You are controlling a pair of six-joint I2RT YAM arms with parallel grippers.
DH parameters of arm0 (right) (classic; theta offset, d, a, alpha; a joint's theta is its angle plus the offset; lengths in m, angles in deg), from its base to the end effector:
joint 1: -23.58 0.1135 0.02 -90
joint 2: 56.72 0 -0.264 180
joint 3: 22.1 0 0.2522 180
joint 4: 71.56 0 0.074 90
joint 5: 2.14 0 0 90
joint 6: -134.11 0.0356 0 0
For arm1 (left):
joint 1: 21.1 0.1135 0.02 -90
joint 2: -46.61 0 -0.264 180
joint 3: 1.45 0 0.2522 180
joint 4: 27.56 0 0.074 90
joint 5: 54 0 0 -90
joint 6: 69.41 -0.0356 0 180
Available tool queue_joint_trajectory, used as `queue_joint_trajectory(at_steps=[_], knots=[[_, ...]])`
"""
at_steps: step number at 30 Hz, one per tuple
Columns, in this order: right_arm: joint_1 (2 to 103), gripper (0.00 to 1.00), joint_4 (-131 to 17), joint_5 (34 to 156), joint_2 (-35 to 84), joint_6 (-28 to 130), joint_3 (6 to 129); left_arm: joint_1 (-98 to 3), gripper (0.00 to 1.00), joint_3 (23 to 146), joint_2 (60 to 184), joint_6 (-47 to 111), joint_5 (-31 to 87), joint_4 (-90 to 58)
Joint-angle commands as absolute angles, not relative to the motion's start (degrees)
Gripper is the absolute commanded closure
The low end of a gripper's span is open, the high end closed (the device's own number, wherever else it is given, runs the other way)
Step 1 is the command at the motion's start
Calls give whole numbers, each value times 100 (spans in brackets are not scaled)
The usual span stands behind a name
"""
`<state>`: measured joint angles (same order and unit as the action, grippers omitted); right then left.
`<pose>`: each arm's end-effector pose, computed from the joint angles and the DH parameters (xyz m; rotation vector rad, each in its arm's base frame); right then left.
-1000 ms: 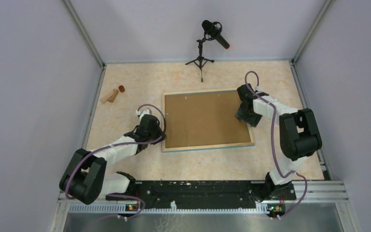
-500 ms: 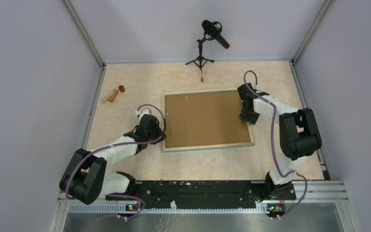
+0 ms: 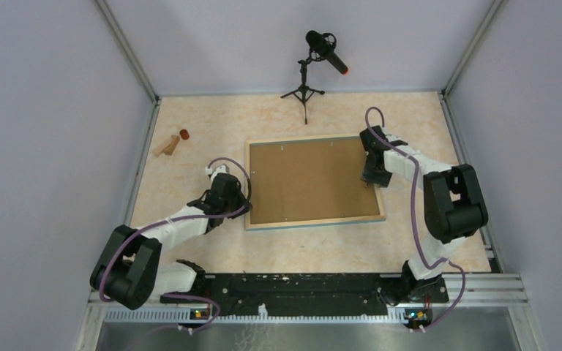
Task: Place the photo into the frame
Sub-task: Install the photo frame at the center of the board.
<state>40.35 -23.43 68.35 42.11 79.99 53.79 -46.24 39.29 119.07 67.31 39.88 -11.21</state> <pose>0.3172 0.0832 0.1743 0.5225 2.6394 -0.2156 0.2076 -0.0947 0.1511 -0.4934 2.4178 -0.4871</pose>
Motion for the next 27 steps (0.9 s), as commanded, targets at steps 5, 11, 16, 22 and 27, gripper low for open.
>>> queue_joint_trajectory(at_steps=[5, 11, 16, 22, 27], knots=[[4209, 45, -2203, 7632, 4507, 7761, 5221, -4606, 95, 3710, 12110, 6885, 3906, -1095], [4273, 41, -2163, 7666, 4525, 7644, 5139, -4596, 95, 3716, 12124, 6887, 3890, -1103], [4274, 46, -2114, 7532, 4301, 7632, 4881, -4598, 95, 3710, 12113, 6885, 3899, -1097], [4273, 57, -2150, 7532, 4115, 7477, 4753, -4597, 96, 3710, 12123, 6888, 3881, -1107], [4274, 62, -2165, 7510, 4143, 7356, 4749, -4597, 96, 3710, 12118, 6883, 3889, -1095]])
